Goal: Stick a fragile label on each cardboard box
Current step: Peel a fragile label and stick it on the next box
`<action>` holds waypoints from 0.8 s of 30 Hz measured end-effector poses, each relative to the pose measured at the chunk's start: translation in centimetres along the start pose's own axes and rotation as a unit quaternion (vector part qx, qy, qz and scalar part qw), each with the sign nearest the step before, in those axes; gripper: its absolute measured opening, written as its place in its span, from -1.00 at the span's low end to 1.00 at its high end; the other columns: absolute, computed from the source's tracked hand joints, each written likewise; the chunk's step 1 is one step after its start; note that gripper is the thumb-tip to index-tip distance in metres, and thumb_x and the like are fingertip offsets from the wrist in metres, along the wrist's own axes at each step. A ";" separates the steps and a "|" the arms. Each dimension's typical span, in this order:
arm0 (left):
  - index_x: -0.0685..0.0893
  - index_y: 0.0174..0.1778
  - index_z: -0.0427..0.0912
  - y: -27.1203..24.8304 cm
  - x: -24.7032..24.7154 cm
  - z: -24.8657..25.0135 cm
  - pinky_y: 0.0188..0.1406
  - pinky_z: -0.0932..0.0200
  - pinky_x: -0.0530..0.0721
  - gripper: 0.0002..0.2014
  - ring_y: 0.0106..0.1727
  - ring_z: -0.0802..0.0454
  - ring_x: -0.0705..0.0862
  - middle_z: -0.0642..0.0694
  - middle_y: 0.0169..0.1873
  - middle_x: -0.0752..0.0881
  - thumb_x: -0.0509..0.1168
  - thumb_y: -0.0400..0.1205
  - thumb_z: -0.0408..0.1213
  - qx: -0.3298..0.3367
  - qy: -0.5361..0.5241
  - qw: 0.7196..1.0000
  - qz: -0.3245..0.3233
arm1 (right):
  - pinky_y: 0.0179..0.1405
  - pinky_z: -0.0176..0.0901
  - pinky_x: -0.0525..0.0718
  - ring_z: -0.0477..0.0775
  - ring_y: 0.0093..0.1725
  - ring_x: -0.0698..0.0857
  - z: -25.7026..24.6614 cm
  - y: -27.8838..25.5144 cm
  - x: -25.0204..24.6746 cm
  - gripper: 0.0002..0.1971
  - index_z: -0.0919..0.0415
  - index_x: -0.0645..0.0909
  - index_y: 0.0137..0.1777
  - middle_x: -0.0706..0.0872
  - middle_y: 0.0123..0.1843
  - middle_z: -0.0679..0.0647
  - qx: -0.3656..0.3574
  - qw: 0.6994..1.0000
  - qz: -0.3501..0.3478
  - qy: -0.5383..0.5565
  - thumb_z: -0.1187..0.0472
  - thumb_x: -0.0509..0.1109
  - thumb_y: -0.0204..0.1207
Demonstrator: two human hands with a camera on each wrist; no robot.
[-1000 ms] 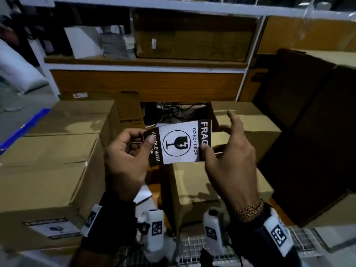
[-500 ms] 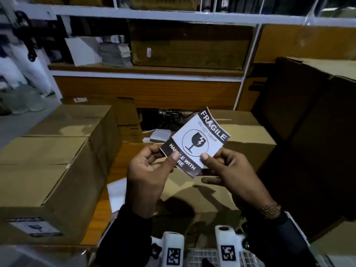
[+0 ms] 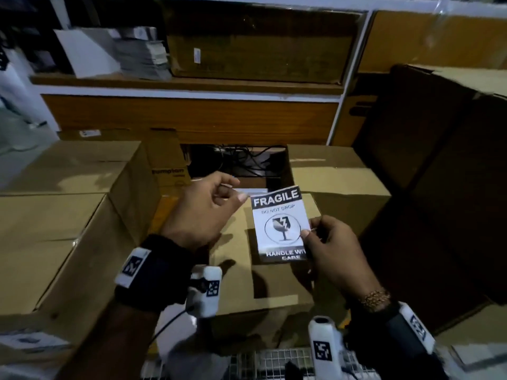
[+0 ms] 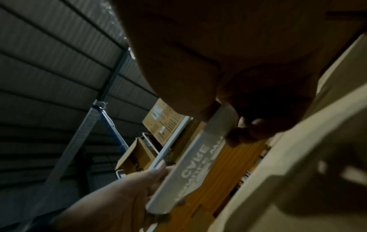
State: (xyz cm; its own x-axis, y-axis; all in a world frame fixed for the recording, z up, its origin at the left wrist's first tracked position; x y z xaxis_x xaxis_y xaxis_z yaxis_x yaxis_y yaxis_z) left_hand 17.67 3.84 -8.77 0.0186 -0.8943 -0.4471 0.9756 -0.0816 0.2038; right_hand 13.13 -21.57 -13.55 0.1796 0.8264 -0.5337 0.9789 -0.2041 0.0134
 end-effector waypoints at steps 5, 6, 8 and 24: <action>0.57 0.46 0.14 3.4 2.8 -2.5 0.12 0.12 0.65 -0.56 0.22 0.16 0.68 0.21 0.12 0.76 0.45 0.67 0.03 0.036 0.159 0.975 -0.147 | -0.09 0.11 0.85 -0.13 -0.17 0.84 1.0 -0.5 2.4 -0.93 0.05 0.70 -0.01 0.88 -0.14 -0.13 0.013 0.999 0.017 -0.039 0.12 0.43 0.70; 0.56 0.50 0.13 3.8 3.2 -2.9 0.14 0.14 0.64 -0.53 0.23 0.15 0.69 0.20 0.15 0.76 0.46 0.67 0.01 0.038 0.167 0.971 -0.167 | -0.10 0.09 0.84 -0.16 -0.17 0.84 1.1 -0.6 2.5 -0.93 0.03 0.70 -0.01 0.88 -0.13 -0.14 0.016 0.999 0.025 -0.043 0.12 0.42 0.71; 0.53 0.55 0.12 4.2 3.6 -3.6 0.24 0.13 0.63 -0.48 0.27 0.13 0.68 0.18 0.18 0.76 0.48 0.66 -0.04 0.033 0.161 0.967 -0.196 | -0.10 0.07 0.85 -0.19 -0.18 0.84 1.2 -0.7 2.6 -0.93 0.00 0.68 0.00 0.88 -0.13 -0.14 0.020 0.998 0.034 -0.045 0.11 0.41 0.72; 0.49 0.64 0.22 4.1 4.1 -4.8 0.50 -0.05 0.49 -0.26 0.52 0.05 0.48 0.10 0.53 0.56 0.59 0.53 0.05 0.088 0.226 0.936 -0.255 | -0.17 0.02 0.78 -0.13 -0.18 0.79 1.1 0.2 3.1 -0.87 -0.03 0.67 0.00 0.85 -0.16 -0.17 -0.018 0.988 0.067 -0.138 -0.04 0.38 0.68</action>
State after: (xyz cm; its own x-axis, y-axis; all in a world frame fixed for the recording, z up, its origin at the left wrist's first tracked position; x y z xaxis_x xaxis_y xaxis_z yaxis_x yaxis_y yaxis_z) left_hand 22.84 1.97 -13.88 -0.3104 -0.4446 -0.8402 0.8321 -0.5544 -0.0141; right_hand 13.78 -19.61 -16.14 0.2796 0.6178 -0.7350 0.9517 -0.2793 0.1273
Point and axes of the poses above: each hand's wrist, its own y-axis towards the middle knuckle, its own x-axis out of the palm, z = x × y, the point moved 5 cm from there along y, towards the middle knuckle
